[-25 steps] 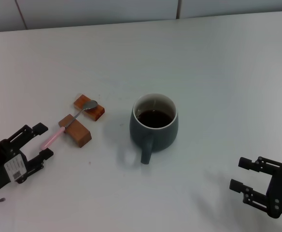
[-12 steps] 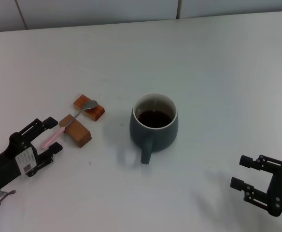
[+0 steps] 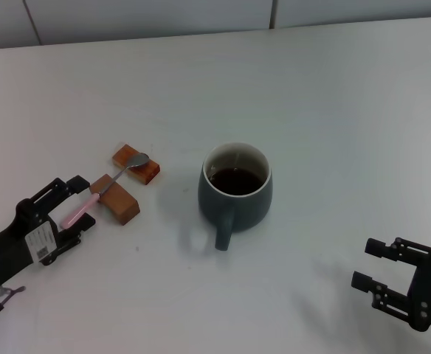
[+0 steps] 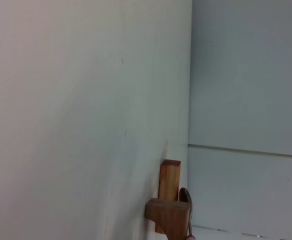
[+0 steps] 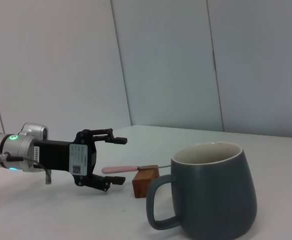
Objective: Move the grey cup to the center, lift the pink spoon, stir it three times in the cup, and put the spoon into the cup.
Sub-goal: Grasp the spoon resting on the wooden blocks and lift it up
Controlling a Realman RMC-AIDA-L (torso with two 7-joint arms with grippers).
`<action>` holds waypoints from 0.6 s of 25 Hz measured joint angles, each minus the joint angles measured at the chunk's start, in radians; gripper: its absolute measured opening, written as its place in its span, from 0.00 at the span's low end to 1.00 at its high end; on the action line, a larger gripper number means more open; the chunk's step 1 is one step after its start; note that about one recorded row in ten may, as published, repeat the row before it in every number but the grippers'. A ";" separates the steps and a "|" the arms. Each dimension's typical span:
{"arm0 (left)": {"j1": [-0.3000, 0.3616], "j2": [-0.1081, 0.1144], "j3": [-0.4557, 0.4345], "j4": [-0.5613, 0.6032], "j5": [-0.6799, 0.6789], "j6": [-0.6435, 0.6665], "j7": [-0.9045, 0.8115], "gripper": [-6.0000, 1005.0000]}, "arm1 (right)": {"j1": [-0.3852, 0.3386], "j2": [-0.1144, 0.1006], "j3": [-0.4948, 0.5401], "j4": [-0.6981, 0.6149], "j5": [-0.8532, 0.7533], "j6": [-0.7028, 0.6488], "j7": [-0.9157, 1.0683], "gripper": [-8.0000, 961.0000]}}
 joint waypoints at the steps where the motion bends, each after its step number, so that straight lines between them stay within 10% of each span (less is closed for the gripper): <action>1: 0.000 0.000 0.000 0.000 0.000 0.000 0.000 0.78 | 0.000 0.000 0.000 0.000 0.000 0.000 0.000 0.61; 15: 0.003 0.004 -0.002 -0.012 -0.002 -0.026 0.014 0.67 | 0.000 0.000 -0.001 0.000 0.001 -0.002 0.000 0.61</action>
